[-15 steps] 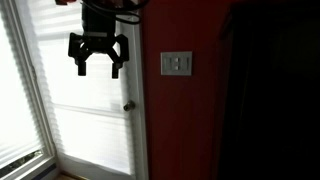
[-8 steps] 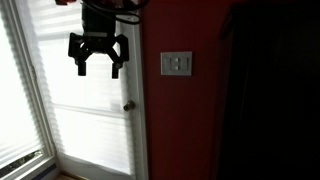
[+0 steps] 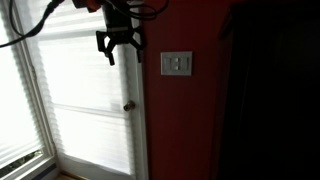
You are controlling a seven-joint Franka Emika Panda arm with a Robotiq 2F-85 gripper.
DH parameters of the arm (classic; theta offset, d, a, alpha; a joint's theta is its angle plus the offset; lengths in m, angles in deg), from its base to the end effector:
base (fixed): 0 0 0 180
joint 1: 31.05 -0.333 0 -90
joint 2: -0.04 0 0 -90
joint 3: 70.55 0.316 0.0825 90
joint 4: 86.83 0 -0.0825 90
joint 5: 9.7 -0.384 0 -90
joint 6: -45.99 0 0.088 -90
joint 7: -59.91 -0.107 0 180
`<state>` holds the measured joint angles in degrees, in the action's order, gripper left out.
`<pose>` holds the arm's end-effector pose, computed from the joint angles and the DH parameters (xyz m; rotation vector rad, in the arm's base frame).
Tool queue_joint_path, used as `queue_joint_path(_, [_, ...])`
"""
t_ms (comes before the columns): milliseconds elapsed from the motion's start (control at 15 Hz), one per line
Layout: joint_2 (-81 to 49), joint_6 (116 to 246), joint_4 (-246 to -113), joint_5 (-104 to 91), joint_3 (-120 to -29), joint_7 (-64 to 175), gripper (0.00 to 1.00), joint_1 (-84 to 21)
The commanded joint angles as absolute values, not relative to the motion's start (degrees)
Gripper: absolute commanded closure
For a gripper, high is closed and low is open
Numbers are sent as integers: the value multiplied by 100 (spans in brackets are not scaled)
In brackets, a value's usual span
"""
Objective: Flip the far left light switch upwards, flip the two middle light switches to the right, flip the far right light switch upwards
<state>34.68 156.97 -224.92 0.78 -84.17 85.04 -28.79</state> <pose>0.3653 -0.1280 0.5288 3.0357 0.3810 0.1546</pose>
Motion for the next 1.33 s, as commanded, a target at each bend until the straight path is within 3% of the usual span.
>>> queue_joint_path(0, [2680,16425,-21993,-69,-8411,8550,0,-2996])
queue_joint_path(67, [2501,16662,-21908,-90,-8380,8498,0,-2991])
queue_joint_path(133, [2309,16875,-21809,-168,-8378,8464,18,-3010])
queue_joint_path(200, [2154,17138,-21727,-227,-8381,8479,26,-3020])
queue_joint_path(867, [572,18864,-20616,-807,-8130,8180,99,-2909])
queue_joint_path(1267, [-176,19568,-20081,-512,-8011,7596,100,-2705])
